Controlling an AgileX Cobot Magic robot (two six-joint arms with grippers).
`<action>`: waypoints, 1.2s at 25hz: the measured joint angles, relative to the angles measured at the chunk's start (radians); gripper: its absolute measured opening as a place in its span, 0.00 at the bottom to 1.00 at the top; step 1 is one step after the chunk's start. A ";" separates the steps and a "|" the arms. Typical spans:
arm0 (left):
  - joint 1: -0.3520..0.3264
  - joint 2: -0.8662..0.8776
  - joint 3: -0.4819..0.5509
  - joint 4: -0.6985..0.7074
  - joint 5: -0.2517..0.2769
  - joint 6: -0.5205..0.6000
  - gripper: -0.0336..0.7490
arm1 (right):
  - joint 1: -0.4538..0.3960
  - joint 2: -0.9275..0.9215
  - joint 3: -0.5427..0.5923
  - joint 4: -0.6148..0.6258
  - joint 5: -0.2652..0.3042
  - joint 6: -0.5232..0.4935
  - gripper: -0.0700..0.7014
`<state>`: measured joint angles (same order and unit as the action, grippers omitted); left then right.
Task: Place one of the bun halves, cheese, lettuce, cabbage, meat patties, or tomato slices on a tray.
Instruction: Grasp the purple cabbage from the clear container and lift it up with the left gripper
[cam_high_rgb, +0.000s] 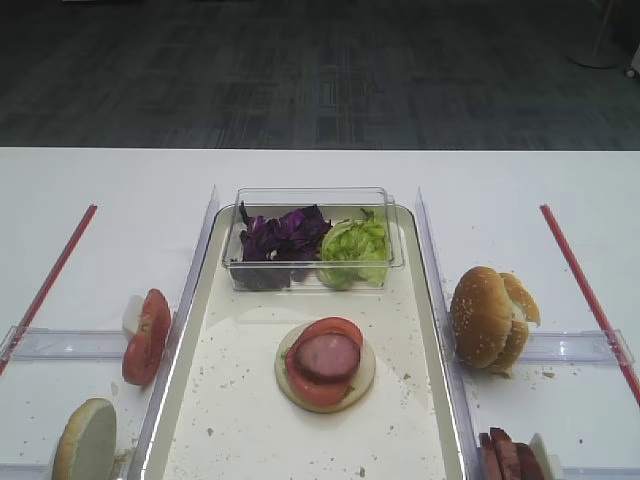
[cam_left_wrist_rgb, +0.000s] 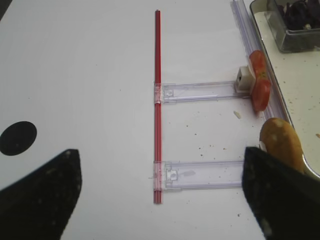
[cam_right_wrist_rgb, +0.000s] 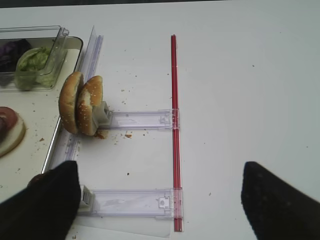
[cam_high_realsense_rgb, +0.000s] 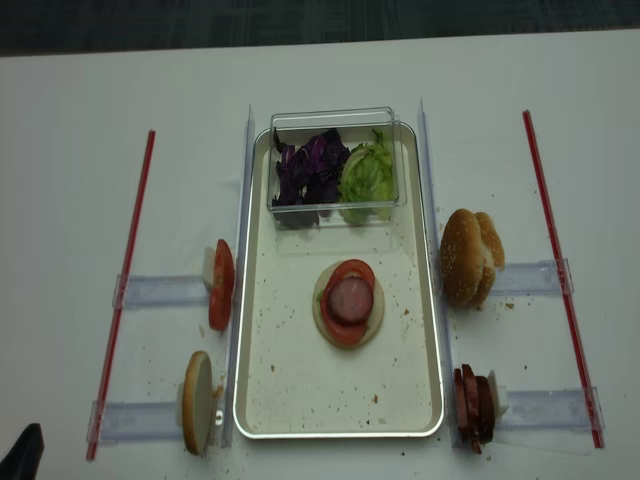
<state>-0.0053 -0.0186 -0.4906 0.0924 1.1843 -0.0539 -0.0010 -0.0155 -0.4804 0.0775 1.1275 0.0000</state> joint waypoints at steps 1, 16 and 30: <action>0.000 0.000 0.000 0.000 0.000 0.000 0.81 | 0.000 0.000 0.000 0.000 0.000 0.000 0.95; 0.000 0.000 0.000 0.000 0.000 0.000 0.81 | 0.000 0.000 0.000 0.000 0.000 0.000 0.95; 0.000 0.000 0.000 0.000 0.000 0.000 0.81 | 0.000 0.000 0.000 0.000 0.000 0.000 0.95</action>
<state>-0.0053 -0.0186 -0.4906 0.0924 1.1843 -0.0539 -0.0010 -0.0155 -0.4804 0.0775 1.1275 0.0000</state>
